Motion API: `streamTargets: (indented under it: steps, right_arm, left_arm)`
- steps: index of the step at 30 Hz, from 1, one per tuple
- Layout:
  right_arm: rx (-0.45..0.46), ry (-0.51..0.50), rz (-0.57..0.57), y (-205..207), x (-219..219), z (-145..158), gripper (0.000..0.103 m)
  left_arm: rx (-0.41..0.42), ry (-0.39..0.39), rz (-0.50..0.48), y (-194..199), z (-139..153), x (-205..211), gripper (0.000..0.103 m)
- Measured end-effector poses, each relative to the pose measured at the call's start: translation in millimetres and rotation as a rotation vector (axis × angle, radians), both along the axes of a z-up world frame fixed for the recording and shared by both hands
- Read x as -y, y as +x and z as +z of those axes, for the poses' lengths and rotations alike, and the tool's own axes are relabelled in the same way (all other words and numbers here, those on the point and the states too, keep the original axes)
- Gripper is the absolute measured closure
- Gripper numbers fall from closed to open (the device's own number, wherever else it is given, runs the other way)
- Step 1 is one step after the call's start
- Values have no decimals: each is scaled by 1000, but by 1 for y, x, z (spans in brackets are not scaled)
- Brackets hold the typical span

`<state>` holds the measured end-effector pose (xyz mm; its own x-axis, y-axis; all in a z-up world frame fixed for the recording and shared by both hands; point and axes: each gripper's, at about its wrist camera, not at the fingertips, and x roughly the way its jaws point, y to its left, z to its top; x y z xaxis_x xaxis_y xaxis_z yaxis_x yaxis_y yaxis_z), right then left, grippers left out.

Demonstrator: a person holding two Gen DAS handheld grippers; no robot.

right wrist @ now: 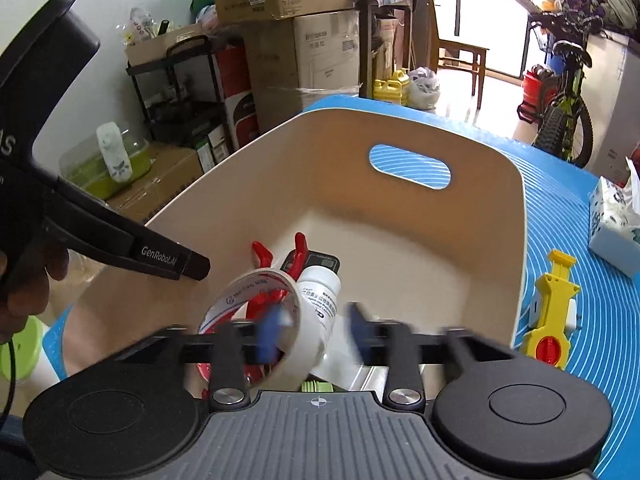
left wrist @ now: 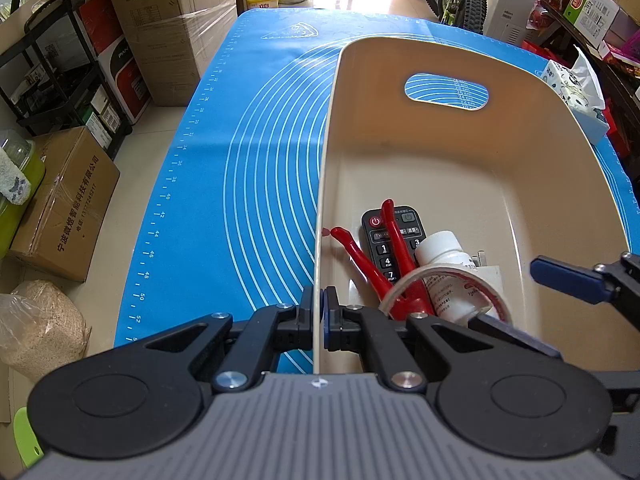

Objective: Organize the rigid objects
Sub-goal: 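Drop the tape roll into the basket and open the right tool, then move the right tool toward the yellow toy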

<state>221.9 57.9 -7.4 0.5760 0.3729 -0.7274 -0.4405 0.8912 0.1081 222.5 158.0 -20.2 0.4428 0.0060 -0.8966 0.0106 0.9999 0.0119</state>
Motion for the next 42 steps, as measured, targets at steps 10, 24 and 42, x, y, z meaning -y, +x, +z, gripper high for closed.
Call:
streamTargets:
  steps: [10, 24, 42]
  right_arm:
    - [39, 97, -34, 3, 26, 28, 24]
    - [136, 88, -307, 28, 108, 46, 21]
    - [-50, -4, -450, 63, 145, -42, 19]
  left_arm:
    - [1, 2, 1, 0, 1, 0, 98]
    - [0, 2, 1, 0, 0, 0, 98]
    - [1, 2, 0, 0, 1, 0, 98]
